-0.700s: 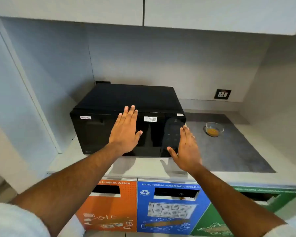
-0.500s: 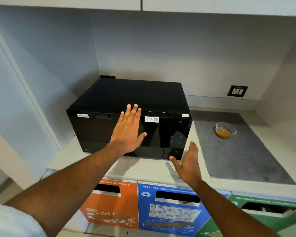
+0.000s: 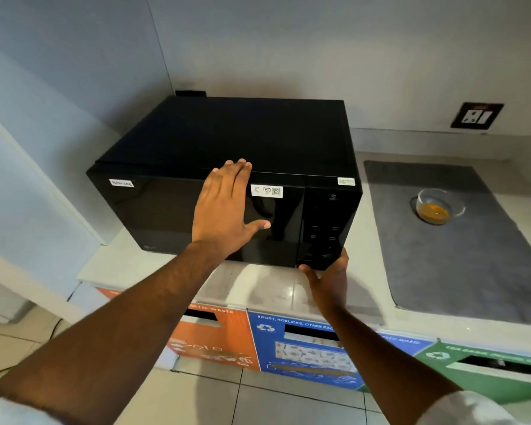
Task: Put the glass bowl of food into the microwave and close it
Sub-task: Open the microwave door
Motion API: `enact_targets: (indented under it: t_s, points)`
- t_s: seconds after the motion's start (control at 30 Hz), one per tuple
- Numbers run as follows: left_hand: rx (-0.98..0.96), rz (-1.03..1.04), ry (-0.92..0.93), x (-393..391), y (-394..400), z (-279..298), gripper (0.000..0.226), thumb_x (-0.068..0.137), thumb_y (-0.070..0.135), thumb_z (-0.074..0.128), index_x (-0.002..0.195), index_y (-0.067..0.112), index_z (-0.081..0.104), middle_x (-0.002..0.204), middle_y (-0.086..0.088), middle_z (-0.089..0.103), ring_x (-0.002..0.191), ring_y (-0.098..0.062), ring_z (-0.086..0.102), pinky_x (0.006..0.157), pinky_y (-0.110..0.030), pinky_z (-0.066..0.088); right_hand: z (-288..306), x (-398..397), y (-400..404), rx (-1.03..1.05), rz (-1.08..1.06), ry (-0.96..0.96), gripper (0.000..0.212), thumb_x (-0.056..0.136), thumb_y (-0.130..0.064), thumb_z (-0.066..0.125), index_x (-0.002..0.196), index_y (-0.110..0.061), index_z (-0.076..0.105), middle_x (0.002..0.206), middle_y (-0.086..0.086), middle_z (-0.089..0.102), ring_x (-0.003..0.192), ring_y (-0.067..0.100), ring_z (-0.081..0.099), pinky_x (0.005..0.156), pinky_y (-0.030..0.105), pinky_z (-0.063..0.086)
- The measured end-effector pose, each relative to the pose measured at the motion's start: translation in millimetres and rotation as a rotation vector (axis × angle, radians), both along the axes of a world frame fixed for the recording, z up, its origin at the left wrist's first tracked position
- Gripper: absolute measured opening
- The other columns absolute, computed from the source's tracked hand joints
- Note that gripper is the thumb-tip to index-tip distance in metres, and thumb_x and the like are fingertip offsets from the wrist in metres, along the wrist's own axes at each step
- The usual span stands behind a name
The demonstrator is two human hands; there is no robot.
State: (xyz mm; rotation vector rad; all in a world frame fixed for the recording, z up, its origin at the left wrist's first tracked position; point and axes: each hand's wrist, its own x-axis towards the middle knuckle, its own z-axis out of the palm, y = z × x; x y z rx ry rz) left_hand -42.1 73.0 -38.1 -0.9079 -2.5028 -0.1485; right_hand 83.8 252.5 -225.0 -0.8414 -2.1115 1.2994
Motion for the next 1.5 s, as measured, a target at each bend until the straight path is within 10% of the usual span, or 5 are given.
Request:
enact_targets:
  t_s: [0.77, 1.03, 1.5]
  points:
    - [0.007, 0.092, -0.025, 5.3, 6.1, 0.0, 0.117, 0.068, 0.081, 0.062, 0.155, 0.017, 0.017, 0.164, -0.003, 0.023, 0.153, -0.021, 0.015, 0.125, -0.039, 0.010, -9.8, -13.1, -2.4, 0.002, -0.163, -0.042, 0.084, 0.077, -0.039, 0.086, 0.140, -0.012, 0.037, 0.131, 0.013, 0.063, 0.114, 0.034, 0.067, 0.079, 0.028, 0.051]
    - [-0.024, 0.001, -0.037, 12.8, -13.6, 3.1, 0.104, 0.076, 0.082, 0.049, 0.153, 0.018, 0.022, 0.165, -0.001, 0.020, 0.153, -0.020, 0.014, 0.125, -0.043, 0.018, -2.1, -3.1, 1.0, -0.102, 0.013, -0.059, 0.099, 0.077, -0.034, 0.086, 0.153, -0.016, 0.023, 0.149, 0.011, 0.051, 0.135, 0.029, 0.053, 0.108, 0.043, 0.051]
    - [0.026, -0.191, -0.289, 17.4, -69.7, 43.3, 0.077, 0.089, 0.076, 0.016, 0.130, 0.021, 0.051, 0.158, -0.005, 0.038, 0.153, -0.020, 0.018, 0.124, -0.043, 0.019, 160.4, 13.1, -4.6, -0.018, 0.039, 0.250, 0.067, 0.095, -0.036, 0.067, 0.152, -0.024, 0.035, 0.149, 0.001, 0.052, 0.135, 0.019, 0.051, 0.105, 0.029, 0.042]
